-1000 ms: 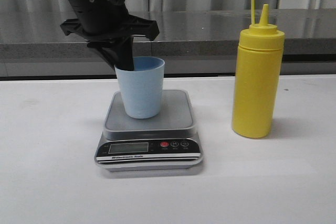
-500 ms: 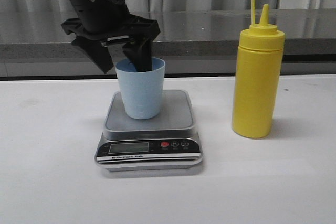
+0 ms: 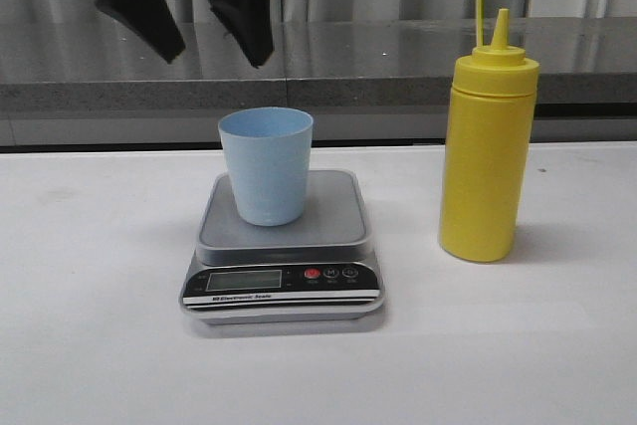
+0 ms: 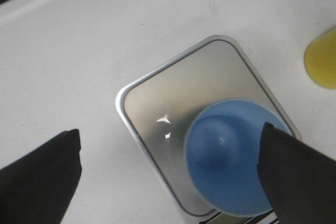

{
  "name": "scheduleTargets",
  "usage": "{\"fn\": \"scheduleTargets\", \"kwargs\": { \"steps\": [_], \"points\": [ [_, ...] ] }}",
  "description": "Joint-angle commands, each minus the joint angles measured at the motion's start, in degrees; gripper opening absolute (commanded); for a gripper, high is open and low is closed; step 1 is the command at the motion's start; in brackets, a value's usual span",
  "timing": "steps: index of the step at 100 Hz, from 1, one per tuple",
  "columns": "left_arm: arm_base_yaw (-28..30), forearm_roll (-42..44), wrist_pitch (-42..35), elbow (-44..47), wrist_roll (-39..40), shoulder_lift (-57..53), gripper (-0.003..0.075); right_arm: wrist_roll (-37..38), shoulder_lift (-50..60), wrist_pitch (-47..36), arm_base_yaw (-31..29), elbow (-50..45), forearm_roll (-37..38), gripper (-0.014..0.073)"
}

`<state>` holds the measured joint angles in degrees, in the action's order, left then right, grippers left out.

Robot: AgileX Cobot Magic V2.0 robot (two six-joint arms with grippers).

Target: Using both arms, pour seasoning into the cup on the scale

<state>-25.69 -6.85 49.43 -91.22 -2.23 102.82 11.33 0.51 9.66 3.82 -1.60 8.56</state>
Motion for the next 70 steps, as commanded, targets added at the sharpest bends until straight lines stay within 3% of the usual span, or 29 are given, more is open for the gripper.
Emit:
{"fn": "scheduleTargets", "kwargs": {
  "steps": [1, 30, 70],
  "points": [
    [1.8, -0.1, -3.7, 0.5, 0.1, -5.8, 0.0622, -0.4, 0.9, -4.4, -0.4, 0.0, 0.2, -0.0120],
    [9.3, -0.1, -15.1, 16.7, 0.1, -21.0, 0.0577, -0.4, 0.9, -4.4, -0.4, 0.0, 0.2, -0.0120],
    [16.6, 1.4, -36.5, 47.8, 0.0, -53.5, 0.0577, -0.4, 0.9, -4.4, -0.4, 0.0, 0.2, -0.0120]
  ]
}}
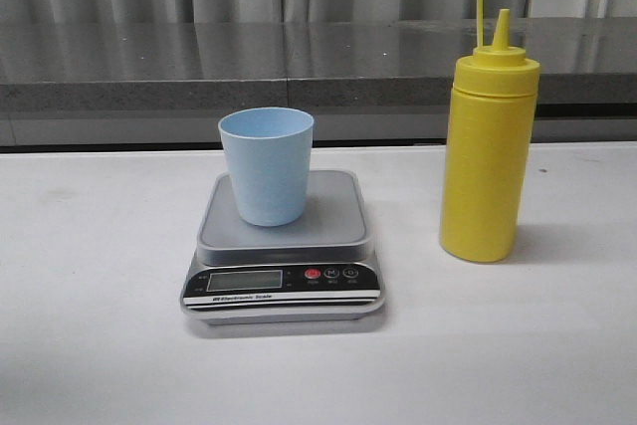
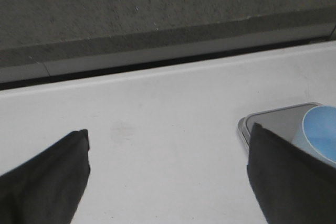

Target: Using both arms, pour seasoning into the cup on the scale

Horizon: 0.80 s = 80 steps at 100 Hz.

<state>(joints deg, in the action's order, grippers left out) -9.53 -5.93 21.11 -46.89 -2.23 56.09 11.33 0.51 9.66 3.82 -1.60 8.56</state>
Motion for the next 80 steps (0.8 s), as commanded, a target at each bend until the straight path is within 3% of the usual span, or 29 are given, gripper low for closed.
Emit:
{"fn": "scheduleTargets", "kwargs": {
  "steps": [1, 33, 61, 73, 80],
  "points": [
    [0.6, 0.5, -8.5, 4.0, 0.0, -7.9, 0.0577, -0.4, 0.9, -4.4, -0.4, 0.0, 0.2, -0.0120],
    [0.6, 4.2, -12.4, 19.3, 0.0, -30.3, 0.0577, -0.4, 0.9, -4.4, -0.4, 0.0, 0.2, -0.0120],
    [0.6, 5.9, -14.3, 25.2, 0.0, -36.1, 0.0575, -0.4, 0.9, -4.4, -0.4, 0.0, 0.2, -0.0120],
    [0.6, 5.9, -14.3, 25.6, 0.0, -36.1, 0.0532, -0.4, 0.9, -4.4, -0.4, 0.0, 0.2, -0.0120],
    [0.6, 5.9, -14.3, 25.6, 0.0, -36.1, 0.0469, -0.4, 0.9, -4.4, -0.4, 0.0, 0.2, -0.0120]
  ]
}}
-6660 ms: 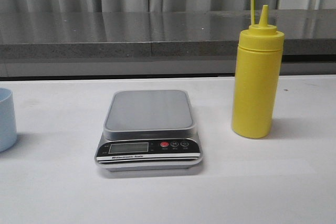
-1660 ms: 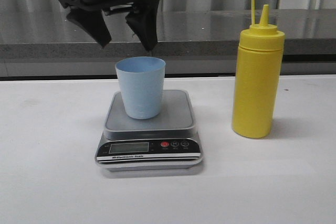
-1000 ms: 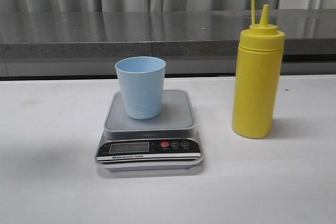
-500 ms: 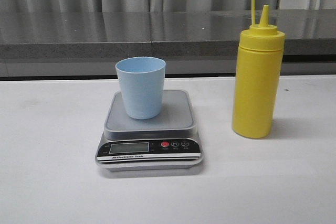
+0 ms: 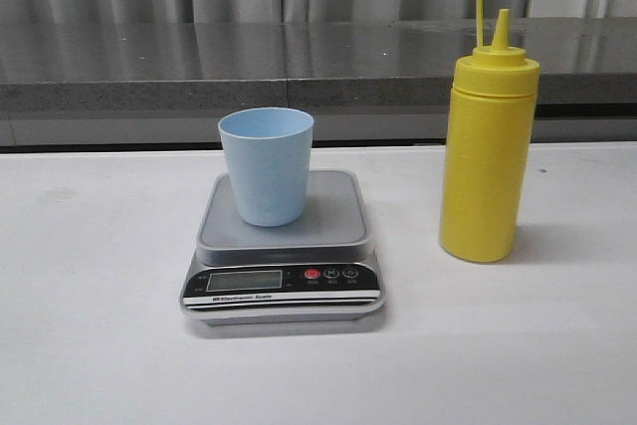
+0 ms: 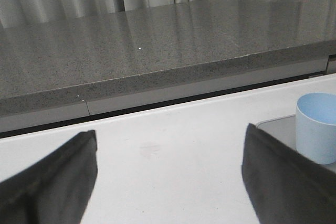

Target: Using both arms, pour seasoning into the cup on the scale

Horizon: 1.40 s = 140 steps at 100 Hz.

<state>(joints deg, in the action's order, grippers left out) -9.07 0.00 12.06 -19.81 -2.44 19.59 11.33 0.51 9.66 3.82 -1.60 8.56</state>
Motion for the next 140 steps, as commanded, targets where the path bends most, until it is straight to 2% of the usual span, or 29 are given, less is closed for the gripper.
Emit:
{"fn": "scheduleTargets", "kwargs": {
  "steps": [1, 7, 20, 29, 55, 74, 83, 89, 101, 118, 130, 140],
  "points": [
    [0.1, 0.0, -5.2, -1.5, 0.2, 0.4, 0.0452, -0.4, 0.9, -4.4, -0.4, 0.0, 0.2, -0.0120],
    [0.1, 0.0, -5.2, -1.5, 0.2, 0.4, 0.0372, -0.4, 0.9, -4.4, -0.4, 0.0, 0.2, -0.0120],
    [0.1, 0.0, -5.2, -1.5, 0.2, 0.4, 0.0119, -0.4, 0.9, -4.4, -0.4, 0.0, 0.2, -0.0120],
    [0.1, 0.0, -5.2, -1.5, 0.2, 0.4, -0.0020, -0.4, 0.9, -4.4, -0.4, 0.0, 0.2, -0.0120],
    [0.1, 0.0, -5.2, -1.5, 0.2, 0.4, -0.0018, -0.4, 0.9, -5.9, -0.4, 0.0, 0.2, -0.0120],
    [0.1, 0.0, -5.2, -1.5, 0.2, 0.4, -0.0018, -0.3, 0.9, -19.2, -0.4, 0.5, -0.7, -0.0120],
    [0.1, 0.0, -5.2, -1.5, 0.2, 0.4, -0.0018, -0.3, -0.2, -17.0, -0.4, 3.5, -2.0, -0.0120],
    [0.1, 0.0, -5.2, -1.5, 0.2, 0.4, -0.0018, -0.3, -1.8, -12.7, -0.4, 6.4, -2.0, -0.0120],
    [0.1, 0.0, -5.2, -1.5, 0.2, 0.4, -0.0018, -0.3, -8.8, -6.5, -0.3, 13.6, -1.9, -0.0120],
    [0.1, 0.0, -5.2, -1.5, 0.2, 0.4, -0.0018, -0.4, -21.8, -5.8, -0.3, 22.8, -2.0, -0.0120],
    [0.1, 0.0, -5.2, -1.5, 0.2, 0.4, -0.0018, -0.4, -30.7, -10.7, -0.3, 25.9, -2.0, -0.0120],
    [0.1, 0.0, -5.2, -1.5, 0.2, 0.4, -0.0018, -0.4, -37.7, -18.7, -0.2, 26.3, -1.9, -0.0120]
  ]
}}
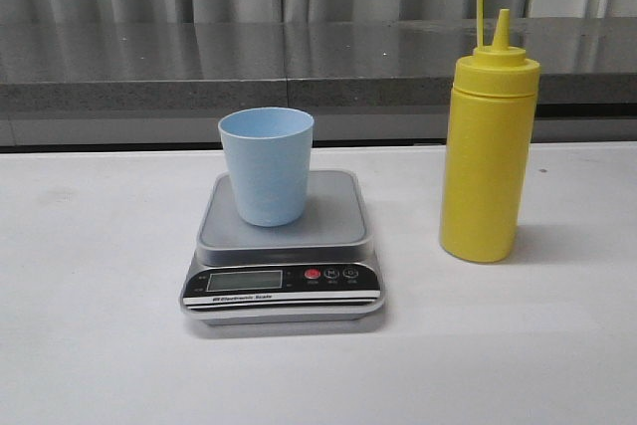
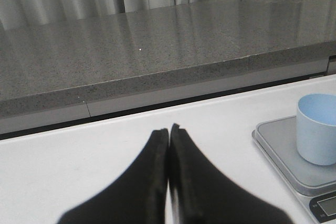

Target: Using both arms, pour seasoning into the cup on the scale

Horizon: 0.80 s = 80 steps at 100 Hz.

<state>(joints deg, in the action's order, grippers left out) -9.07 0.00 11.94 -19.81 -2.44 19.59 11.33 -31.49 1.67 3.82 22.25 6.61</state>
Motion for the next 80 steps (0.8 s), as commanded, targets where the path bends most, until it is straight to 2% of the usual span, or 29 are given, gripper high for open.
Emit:
{"fn": "scheduleTargets", "kwargs": {
  "steps": [1, 17, 33, 45, 54, 59, 66, 73, 80],
  "points": [
    [0.1, 0.0, -5.1, -1.5, 0.2, 0.4, -0.0018, -0.4, -6.2, -11.3, -0.2, 2.5, 0.2, -0.0120],
    [0.1, 0.0, -5.1, -1.5, 0.2, 0.4, -0.0018, -0.3, -15.3, -19.7, 0.0, 2.5, 3.5, -0.0120],
    [0.1, 0.0, -5.1, -1.5, 0.2, 0.4, -0.0018, 0.4, -21.6, -20.0, 0.4, 2.4, 6.0, -0.0120],
    [0.1, 0.0, -5.1, -1.5, 0.2, 0.4, -0.0018, 4.3, -25.6, -20.5, 2.4, 2.4, 6.0, -0.0118],
    [0.1, 0.0, -5.1, -1.5, 0.2, 0.4, -0.0018, 5.5, -28.2, -20.6, 4.6, 2.4, 6.0, -0.0082],
    [0.1, 0.0, -5.1, -1.5, 0.2, 0.4, -0.0018, 5.5, -29.5, -20.6, 5.7, 2.4, 6.0, -0.0029],
    [0.1, 0.0, -5.1, -1.5, 0.2, 0.4, -0.0018, 5.5, -31.1, -20.7, 6.7, 2.4, 6.0, 0.0103],
    [0.1, 0.0, -5.1, -1.5, 0.2, 0.4, -0.0018, 5.5, -32.7, -20.7, 7.2, 2.4, 6.1, 0.0314],
    [0.1, 0.0, -5.1, -1.5, 0.2, 0.4, -0.0018, 5.5, -34.1, -20.7, 7.3, 2.4, 6.5, 0.0582]
  ]
}}
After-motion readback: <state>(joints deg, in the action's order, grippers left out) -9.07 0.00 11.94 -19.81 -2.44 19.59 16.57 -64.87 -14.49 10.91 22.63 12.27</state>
